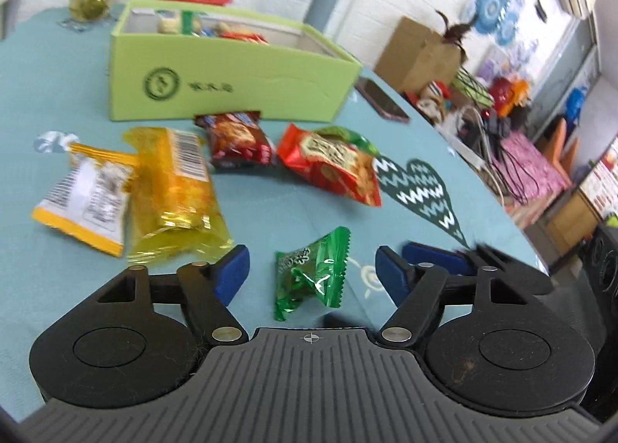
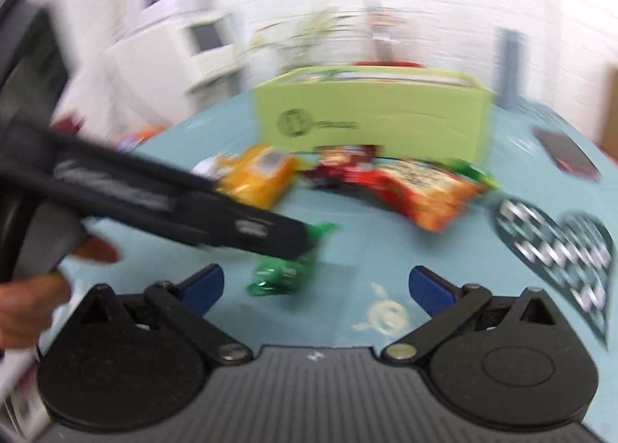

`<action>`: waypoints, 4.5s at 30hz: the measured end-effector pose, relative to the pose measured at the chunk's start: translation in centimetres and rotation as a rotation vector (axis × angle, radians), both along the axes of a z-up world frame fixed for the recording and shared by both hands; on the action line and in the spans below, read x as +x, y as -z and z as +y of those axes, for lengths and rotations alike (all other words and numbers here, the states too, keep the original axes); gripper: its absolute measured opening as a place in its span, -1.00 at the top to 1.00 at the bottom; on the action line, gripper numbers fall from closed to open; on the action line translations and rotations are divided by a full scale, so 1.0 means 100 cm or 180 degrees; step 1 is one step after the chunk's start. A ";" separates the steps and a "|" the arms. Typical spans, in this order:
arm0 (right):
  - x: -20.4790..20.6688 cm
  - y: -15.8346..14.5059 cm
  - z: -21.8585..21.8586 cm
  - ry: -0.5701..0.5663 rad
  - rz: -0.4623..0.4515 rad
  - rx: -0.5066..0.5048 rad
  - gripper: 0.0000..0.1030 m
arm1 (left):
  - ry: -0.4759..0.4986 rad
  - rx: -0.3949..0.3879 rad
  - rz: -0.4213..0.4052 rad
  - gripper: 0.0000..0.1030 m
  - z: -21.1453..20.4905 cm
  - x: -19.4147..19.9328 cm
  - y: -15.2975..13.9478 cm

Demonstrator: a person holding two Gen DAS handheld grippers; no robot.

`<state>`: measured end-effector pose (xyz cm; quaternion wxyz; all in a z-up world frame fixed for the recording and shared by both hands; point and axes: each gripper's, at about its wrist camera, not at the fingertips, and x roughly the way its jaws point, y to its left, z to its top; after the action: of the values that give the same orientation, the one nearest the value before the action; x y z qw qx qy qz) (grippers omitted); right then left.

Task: Organize snacks
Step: 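Grasp the green candy with the left gripper while the right tool approaches, then carry the green candy into the green box and release it, then move the left gripper to the red bean-snack bag and grasp it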

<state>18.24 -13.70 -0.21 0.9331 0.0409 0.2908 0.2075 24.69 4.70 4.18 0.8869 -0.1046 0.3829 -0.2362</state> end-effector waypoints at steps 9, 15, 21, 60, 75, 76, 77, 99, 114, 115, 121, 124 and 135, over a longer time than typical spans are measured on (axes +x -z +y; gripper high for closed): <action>0.045 -0.033 -0.048 -0.0169 -0.0462 -0.0670 -0.99 | 0.0105 0.0047 0.0052 -0.14 -0.007 0.003 0.006; 0.152 -0.030 -0.075 -0.0068 -0.0175 -0.0807 -0.99 | 0.0084 0.0024 0.0097 -0.15 -0.008 0.006 0.012; 0.151 -0.026 -0.062 -0.0290 -0.0154 -0.0553 -0.99 | 0.0084 0.0015 0.0150 -0.17 -0.007 0.012 0.015; 0.094 -0.023 -0.033 -0.0651 0.0171 -0.0314 -0.46 | 0.0460 0.0142 -0.0048 0.85 -0.014 -0.008 0.004; 0.096 0.007 -0.015 -0.0637 0.0453 -0.0905 -0.82 | 0.0410 0.0547 -0.0036 0.80 -0.024 -0.004 0.020; 0.099 0.006 -0.014 -0.0642 0.0515 -0.0927 -0.83 | 0.0420 0.0548 -0.0039 0.80 -0.024 -0.004 0.021; 0.103 0.006 -0.013 -0.0633 0.0635 -0.0935 -0.99 | 0.0429 0.0547 -0.0035 0.79 -0.023 -0.004 0.022; 0.111 -0.018 -0.018 -0.1067 0.0895 -0.1126 -0.11 | 0.0474 0.0143 -0.0191 0.92 0.011 0.005 -0.008; 0.129 -0.048 -0.052 -0.0746 0.0535 -0.0338 -0.96 | 0.0372 0.0117 -0.0373 0.90 0.009 0.084 -0.054; 0.121 -0.046 -0.050 -0.0714 0.0475 -0.0383 -0.98 | 0.0411 0.0096 -0.0316 0.90 0.008 0.082 -0.049; 0.083 -0.028 -0.055 -0.0486 0.0399 -0.0149 -0.98 | 0.0475 0.0327 -0.0129 0.90 -0.018 0.073 -0.017; 0.075 -0.015 -0.057 -0.0380 0.0518 0.0165 -0.98 | 0.0166 0.0739 -0.0208 0.89 -0.028 0.085 -0.009; 0.054 -0.008 -0.043 -0.0156 0.0262 0.0263 -0.98 | -0.0094 0.0379 -0.0376 -0.18 0.009 0.054 -0.043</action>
<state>23.60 -17.98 0.57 0.9125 0.0807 0.3209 0.2404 30.09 5.57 8.45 0.9160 -0.0431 0.3417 -0.2057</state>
